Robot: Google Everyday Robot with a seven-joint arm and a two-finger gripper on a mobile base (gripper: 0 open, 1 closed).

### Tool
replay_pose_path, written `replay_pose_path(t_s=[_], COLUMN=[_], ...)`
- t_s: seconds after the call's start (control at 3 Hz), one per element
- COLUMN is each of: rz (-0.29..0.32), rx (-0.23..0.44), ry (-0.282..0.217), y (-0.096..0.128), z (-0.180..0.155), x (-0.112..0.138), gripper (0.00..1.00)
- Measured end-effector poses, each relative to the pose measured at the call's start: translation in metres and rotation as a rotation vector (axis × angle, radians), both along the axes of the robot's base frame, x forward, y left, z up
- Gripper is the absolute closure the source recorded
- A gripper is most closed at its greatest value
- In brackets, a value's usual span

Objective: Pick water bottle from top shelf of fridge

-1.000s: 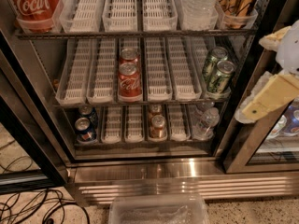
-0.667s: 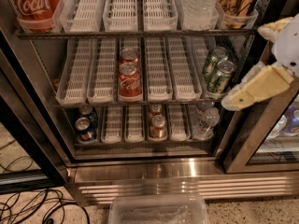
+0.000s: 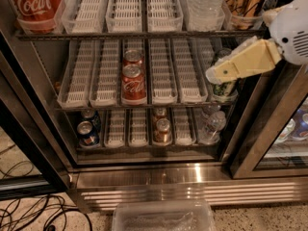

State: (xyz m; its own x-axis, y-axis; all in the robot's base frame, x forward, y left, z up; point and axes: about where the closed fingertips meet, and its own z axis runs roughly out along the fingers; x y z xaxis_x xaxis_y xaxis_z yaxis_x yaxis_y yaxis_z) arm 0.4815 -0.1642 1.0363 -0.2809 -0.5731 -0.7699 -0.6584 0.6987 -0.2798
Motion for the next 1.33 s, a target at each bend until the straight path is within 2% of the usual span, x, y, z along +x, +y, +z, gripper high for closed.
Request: replay_pose_path(t_s=[0.33, 0.67, 1.0, 1.33], rz=[-0.065, -0.094, -0.094, -0.100], rx=[0.100, 0.208, 0.208, 0.217], ry=[-0.002, -0.019, -0.019, -0.051], y=[0.003, 0.003, 0.003, 0.007], z=[0.009, 0.022, 0.022, 0.022], x=[0.003, 0.010, 0.010, 0.013], gripper=[0.00, 0.00, 0.00, 0.00])
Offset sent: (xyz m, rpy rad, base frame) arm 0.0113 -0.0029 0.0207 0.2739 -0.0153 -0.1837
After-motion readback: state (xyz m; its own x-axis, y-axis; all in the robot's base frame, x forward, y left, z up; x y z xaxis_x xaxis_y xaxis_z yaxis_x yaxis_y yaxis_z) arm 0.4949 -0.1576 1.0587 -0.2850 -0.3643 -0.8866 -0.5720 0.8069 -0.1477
